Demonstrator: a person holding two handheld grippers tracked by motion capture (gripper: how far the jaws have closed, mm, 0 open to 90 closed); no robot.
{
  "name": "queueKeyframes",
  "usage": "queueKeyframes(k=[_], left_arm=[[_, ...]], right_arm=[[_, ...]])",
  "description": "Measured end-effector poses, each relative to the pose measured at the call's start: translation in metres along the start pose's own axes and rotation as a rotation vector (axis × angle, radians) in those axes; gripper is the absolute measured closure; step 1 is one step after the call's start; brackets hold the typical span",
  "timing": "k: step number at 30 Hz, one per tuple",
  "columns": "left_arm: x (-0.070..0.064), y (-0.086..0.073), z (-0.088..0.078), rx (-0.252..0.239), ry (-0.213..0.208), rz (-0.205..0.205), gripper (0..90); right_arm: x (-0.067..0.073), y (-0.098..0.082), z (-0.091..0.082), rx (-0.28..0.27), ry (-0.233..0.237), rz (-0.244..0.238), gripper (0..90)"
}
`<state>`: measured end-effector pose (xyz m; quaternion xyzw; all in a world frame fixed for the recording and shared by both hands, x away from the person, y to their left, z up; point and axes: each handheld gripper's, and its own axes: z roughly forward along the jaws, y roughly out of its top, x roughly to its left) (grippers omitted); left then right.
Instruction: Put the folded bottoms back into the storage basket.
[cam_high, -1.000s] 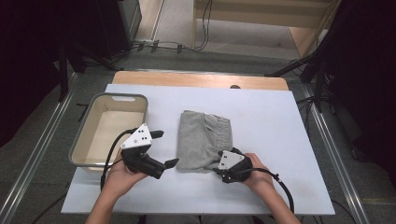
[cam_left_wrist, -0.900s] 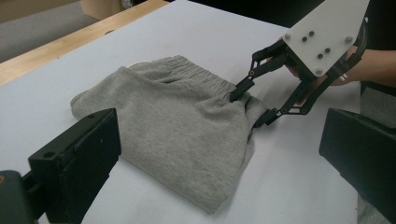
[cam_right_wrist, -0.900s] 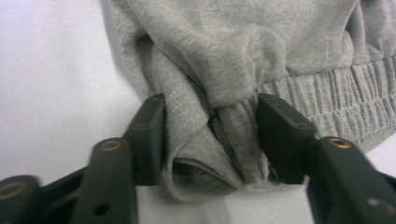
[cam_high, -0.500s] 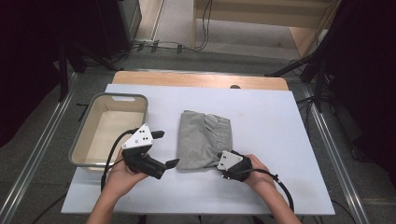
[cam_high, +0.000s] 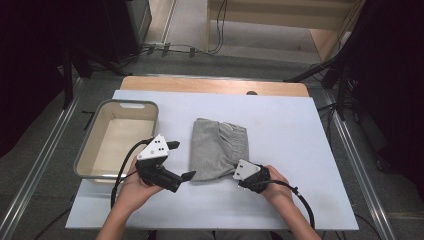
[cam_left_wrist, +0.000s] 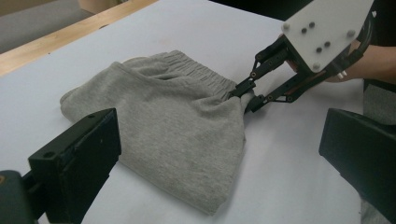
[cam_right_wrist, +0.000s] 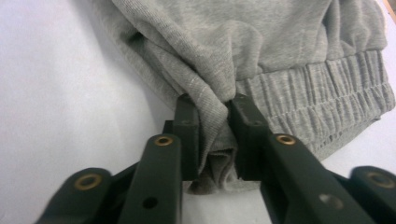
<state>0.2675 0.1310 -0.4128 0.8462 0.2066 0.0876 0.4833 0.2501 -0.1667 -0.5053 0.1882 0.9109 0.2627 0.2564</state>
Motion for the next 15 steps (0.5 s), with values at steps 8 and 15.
queueKeyframes(k=[8, 15], left_arm=[[-0.001, 0.000, 0.010, 0.024, 0.001, -0.006, 0.0], [0.001, 0.004, 0.016, 0.023, 0.018, -0.038, 0.0]], right_arm=[[-0.004, -0.002, -0.001, -0.015, 0.021, 0.030, 73.7], [-0.006, -0.002, 0.000, -0.021, 0.040, 0.039, 73.4]])
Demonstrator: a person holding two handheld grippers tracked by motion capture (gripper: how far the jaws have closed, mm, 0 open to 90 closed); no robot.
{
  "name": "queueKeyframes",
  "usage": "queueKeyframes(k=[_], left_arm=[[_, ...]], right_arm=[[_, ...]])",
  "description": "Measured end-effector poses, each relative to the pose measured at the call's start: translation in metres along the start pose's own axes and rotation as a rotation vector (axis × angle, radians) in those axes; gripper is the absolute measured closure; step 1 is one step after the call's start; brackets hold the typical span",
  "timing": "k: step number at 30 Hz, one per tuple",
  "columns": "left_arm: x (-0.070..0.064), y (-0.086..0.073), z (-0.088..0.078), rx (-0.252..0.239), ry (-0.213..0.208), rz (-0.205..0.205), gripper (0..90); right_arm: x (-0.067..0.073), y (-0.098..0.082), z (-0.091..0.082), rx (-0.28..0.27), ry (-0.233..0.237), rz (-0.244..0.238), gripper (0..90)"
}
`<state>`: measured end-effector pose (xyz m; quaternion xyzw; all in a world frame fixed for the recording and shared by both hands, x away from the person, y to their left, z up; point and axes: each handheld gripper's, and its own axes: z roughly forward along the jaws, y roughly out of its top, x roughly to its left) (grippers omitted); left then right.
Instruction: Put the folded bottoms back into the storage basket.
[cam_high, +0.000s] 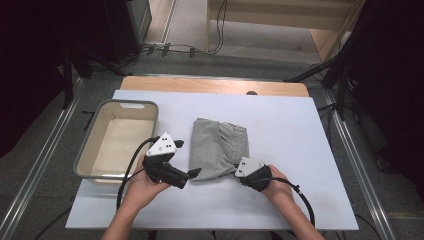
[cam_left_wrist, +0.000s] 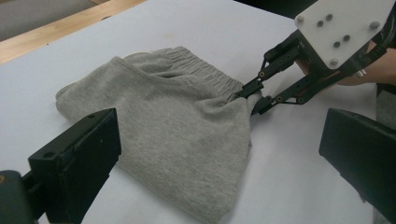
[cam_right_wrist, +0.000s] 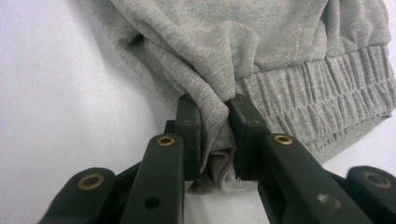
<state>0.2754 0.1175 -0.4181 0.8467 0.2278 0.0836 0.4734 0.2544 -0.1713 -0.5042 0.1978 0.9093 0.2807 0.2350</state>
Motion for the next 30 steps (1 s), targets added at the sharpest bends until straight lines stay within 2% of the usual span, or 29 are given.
queueKeyframes(k=[9, 21, 30], left_arm=[[0.005, 0.005, 0.008, 0.005, 0.019, -0.040, 0.0], [0.020, 0.011, 0.024, 0.036, 0.043, -0.104, 0.0], [0.024, 0.019, 0.032, 0.052, 0.058, -0.121, 0.0]], right_arm=[[-0.002, 0.000, 0.000, 0.004, 0.017, -0.010, 73.6], [-0.002, 0.000, -0.001, 0.004, 0.018, -0.011, 73.5], [-0.002, 0.000, -0.001, 0.002, 0.021, -0.014, 73.4]])
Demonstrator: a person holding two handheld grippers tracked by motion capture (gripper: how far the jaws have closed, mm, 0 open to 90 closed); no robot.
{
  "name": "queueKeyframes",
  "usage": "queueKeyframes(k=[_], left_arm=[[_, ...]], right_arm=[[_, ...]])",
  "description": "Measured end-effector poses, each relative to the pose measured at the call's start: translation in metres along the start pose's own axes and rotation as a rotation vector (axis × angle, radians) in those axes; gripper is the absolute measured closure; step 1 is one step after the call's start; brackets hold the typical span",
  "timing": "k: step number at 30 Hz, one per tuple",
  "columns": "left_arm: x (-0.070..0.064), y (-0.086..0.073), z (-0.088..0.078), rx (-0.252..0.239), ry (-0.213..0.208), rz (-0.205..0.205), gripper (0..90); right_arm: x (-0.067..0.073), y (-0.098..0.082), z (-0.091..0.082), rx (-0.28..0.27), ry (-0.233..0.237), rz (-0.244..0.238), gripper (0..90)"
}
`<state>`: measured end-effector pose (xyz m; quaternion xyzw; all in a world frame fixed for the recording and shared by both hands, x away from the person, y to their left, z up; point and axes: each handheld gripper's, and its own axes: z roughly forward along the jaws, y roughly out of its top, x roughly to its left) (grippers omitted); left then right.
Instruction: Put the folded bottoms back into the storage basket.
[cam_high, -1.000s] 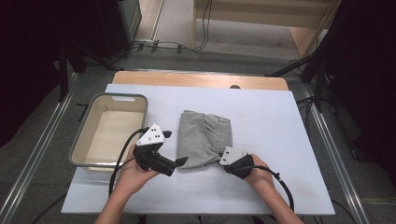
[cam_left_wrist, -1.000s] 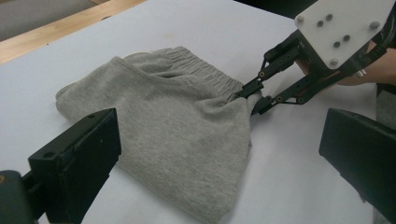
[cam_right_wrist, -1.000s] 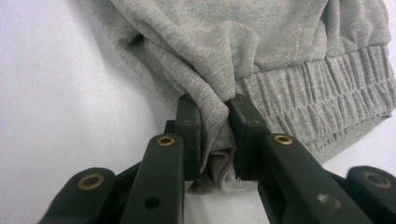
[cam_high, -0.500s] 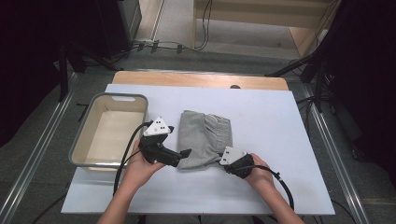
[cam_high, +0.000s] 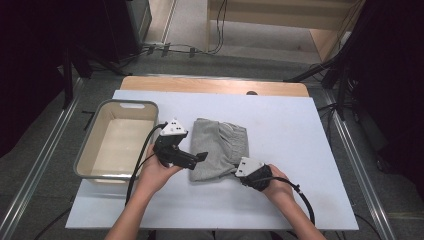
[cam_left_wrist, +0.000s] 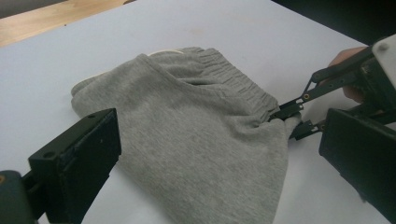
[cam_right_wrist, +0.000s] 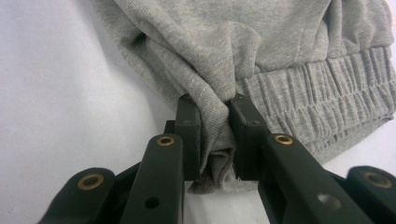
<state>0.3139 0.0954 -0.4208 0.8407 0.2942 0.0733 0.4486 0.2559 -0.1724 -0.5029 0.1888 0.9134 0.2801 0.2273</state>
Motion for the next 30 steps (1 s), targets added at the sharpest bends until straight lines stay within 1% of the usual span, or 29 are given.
queueKeyframes(k=[3, 4, 8, 14, 17, 18, 20, 23, 27, 30], left_arm=[[0.001, 0.002, 0.002, 0.006, 0.003, -0.003, 0.0], [0.002, 0.003, 0.005, 0.010, 0.003, -0.014, 0.0], [0.005, 0.005, 0.009, 0.017, 0.000, -0.030, 0.0], [0.012, 0.008, 0.017, 0.035, 0.014, -0.061, 0.0], [0.014, 0.010, 0.019, 0.046, 0.013, -0.066, 0.0], [0.016, 0.011, 0.022, 0.059, 0.021, -0.069, 0.0], [0.017, 0.013, 0.025, 0.067, 0.024, -0.070, 0.0], [0.019, 0.015, 0.028, 0.067, 0.028, -0.076, 0.0], [0.023, 0.018, 0.034, 0.083, 0.028, -0.089, 0.0], [0.028, 0.020, 0.040, 0.094, 0.040, -0.106, 0.0]], right_arm=[[0.000, 0.000, 0.000, 0.001, 0.000, 0.000, 73.4], [0.000, 0.000, 0.000, 0.000, -0.003, 0.000, 73.4], [-0.001, 0.000, -0.001, 0.001, 0.001, -0.001, 73.4], [-0.002, 0.000, -0.001, -0.002, 0.003, 0.004, 73.4], [-0.002, 0.000, -0.001, -0.002, 0.004, 0.008, 73.4], [-0.002, 0.000, -0.001, -0.003, 0.005, 0.009, 73.4], [-0.002, 0.000, -0.001, -0.002, 0.005, 0.009, 73.4], [-0.002, 0.000, -0.001, -0.002, 0.006, 0.012, 73.4], [-0.003, 0.000, -0.001, -0.002, 0.009, 0.011, 73.4], [-0.003, -0.001, -0.001, -0.002, 0.016, 0.011, 73.4]])
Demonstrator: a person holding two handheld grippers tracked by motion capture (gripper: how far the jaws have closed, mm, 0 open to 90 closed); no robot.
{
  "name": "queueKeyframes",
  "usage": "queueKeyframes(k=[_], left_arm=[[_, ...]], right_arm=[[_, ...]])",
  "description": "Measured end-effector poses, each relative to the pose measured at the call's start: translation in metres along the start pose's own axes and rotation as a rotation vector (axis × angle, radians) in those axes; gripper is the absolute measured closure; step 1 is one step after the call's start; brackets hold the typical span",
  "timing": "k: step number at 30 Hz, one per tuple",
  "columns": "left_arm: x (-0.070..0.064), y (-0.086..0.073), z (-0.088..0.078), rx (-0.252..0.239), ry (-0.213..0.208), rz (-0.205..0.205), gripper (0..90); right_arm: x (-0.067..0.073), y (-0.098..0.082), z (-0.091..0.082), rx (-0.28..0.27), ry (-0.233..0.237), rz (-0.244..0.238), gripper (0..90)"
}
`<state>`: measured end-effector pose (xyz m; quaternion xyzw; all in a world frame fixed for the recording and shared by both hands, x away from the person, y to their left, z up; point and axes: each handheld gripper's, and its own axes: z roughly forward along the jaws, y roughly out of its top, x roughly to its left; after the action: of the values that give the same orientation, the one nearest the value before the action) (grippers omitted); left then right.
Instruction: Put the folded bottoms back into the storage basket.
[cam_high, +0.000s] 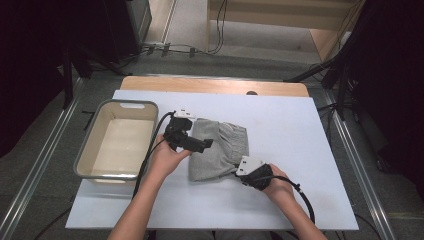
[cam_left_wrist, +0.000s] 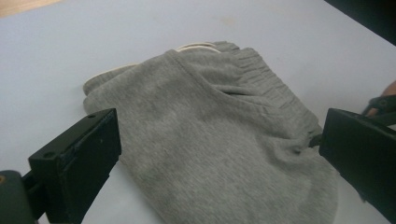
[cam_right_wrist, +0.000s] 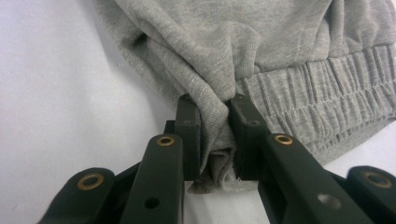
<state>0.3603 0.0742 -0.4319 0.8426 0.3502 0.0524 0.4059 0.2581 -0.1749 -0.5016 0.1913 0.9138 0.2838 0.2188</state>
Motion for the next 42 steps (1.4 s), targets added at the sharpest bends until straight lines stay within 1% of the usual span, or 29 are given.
queueKeyframes(k=[1, 4, 7, 8, 9, 10, 11, 12, 13, 14, 15, 16, 19, 20, 23, 29, 30, 34, 35, 37, 38, 39, 40, 41, 42], left_arm=[[0.000, 0.000, 0.000, 0.000, 0.000, 0.000, 0.0], [0.007, 0.002, 0.006, 0.010, 0.008, -0.024, 0.0], [0.010, 0.003, 0.008, 0.013, 0.012, -0.032, 0.0], [0.013, 0.004, 0.011, 0.013, 0.014, -0.048, 0.0], [0.013, 0.004, 0.011, 0.013, 0.014, -0.048, 0.0], [0.017, 0.004, 0.013, 0.015, 0.016, -0.065, 0.0], [0.017, 0.004, 0.013, 0.015, 0.016, -0.065, 0.0], [0.021, 0.004, 0.015, 0.008, 0.009, -0.088, 0.0], [0.021, 0.004, 0.015, 0.008, 0.009, -0.088, 0.0], [0.024, 0.004, 0.016, 0.001, 0.002, -0.114, 0.0], [0.024, 0.004, 0.016, 0.001, 0.002, -0.114, 0.0], [0.027, 0.004, 0.018, 0.006, 0.010, -0.124, 0.0], [0.030, 0.005, 0.020, 0.019, 0.022, -0.128, 0.0], [0.031, 0.006, 0.022, 0.024, 0.027, -0.135, 0.0], [0.033, 0.008, 0.025, 0.031, 0.035, -0.135, 0.0], [0.038, 0.012, 0.033, 0.040, 0.041, -0.147, 0.0], [0.040, 0.013, 0.035, 0.045, 0.047, -0.154, 0.0], [0.044, 0.013, 0.040, 0.061, 0.058, -0.159, 0.0], [0.045, 0.013, 0.041, 0.063, 0.062, -0.165, 0.0], [0.047, 0.014, 0.044, 0.060, 0.055, -0.187, 0.0], [0.048, 0.015, 0.046, 0.068, 0.064, -0.181, 0.0], [0.048, 0.015, 0.046, 0.068, 0.064, -0.181, 0.0], [0.050, 0.015, 0.049, 0.084, 0.083, -0.181, 0.0], [0.050, 0.015, 0.049, 0.084, 0.083, -0.181, 0.0], [0.052, 0.015, 0.052, 0.092, 0.085, -0.192, 0.0]], right_arm=[[0.000, 0.000, 0.000, 0.000, 0.000, 0.000, 73.4], [0.000, 0.000, 0.000, -0.001, 0.001, 0.002, 73.4], [0.000, 0.000, 0.000, -0.001, 0.000, 0.003, 73.4], [0.000, 0.000, 0.000, -0.001, 0.000, 0.003, 73.4], [0.000, 0.000, 0.000, -0.002, 0.000, 0.002, 73.3], [0.000, 0.000, 0.000, -0.001, 0.000, 0.001, 73.3], [0.000, 0.000, 0.000, -0.001, 0.000, 0.001, 73.3], [0.000, 0.000, 0.000, -0.002, 0.001, 0.002, 73.2], [0.000, 0.000, 0.000, -0.002, 0.001, 0.002, 73.2], [0.000, 0.000, 0.000, -0.002, 0.002, 0.002, 73.3], [0.000, 0.000, 0.000, -0.002, 0.002, 0.002, 73.3], [0.000, 0.000, 0.000, -0.001, 0.002, 0.001, 73.3], [0.000, 0.000, 0.000, -0.001, 0.002, 0.002, 73.2], [0.000, 0.000, 0.000, -0.001, 0.002, 0.001, 73.3], [0.000, 0.000, 0.000, -0.001, 0.002, 0.000, 73.2], [0.000, 0.000, 0.000, 0.000, 0.004, 0.003, 73.2], [0.000, 0.000, 0.000, 0.002, 0.016, 0.008, 73.3], [0.000, 0.000, 0.000, 0.001, 0.016, 0.010, 73.2], [0.000, 0.000, 0.000, 0.002, 0.017, 0.009, 73.2], [0.000, 0.000, 0.000, -0.001, 0.018, 0.010, 73.2], [-0.001, 0.000, 0.000, -0.004, 0.015, 0.005, 73.2], [-0.001, 0.000, 0.000, -0.004, 0.015, 0.005, 73.2], [-0.001, 0.000, 0.000, -0.003, 0.016, 0.005, 73.2], [-0.001, 0.000, 0.000, -0.003, 0.016, 0.005, 73.2], [-0.001, 0.000, 0.000, -0.003, 0.016, 0.005, 73.2]])
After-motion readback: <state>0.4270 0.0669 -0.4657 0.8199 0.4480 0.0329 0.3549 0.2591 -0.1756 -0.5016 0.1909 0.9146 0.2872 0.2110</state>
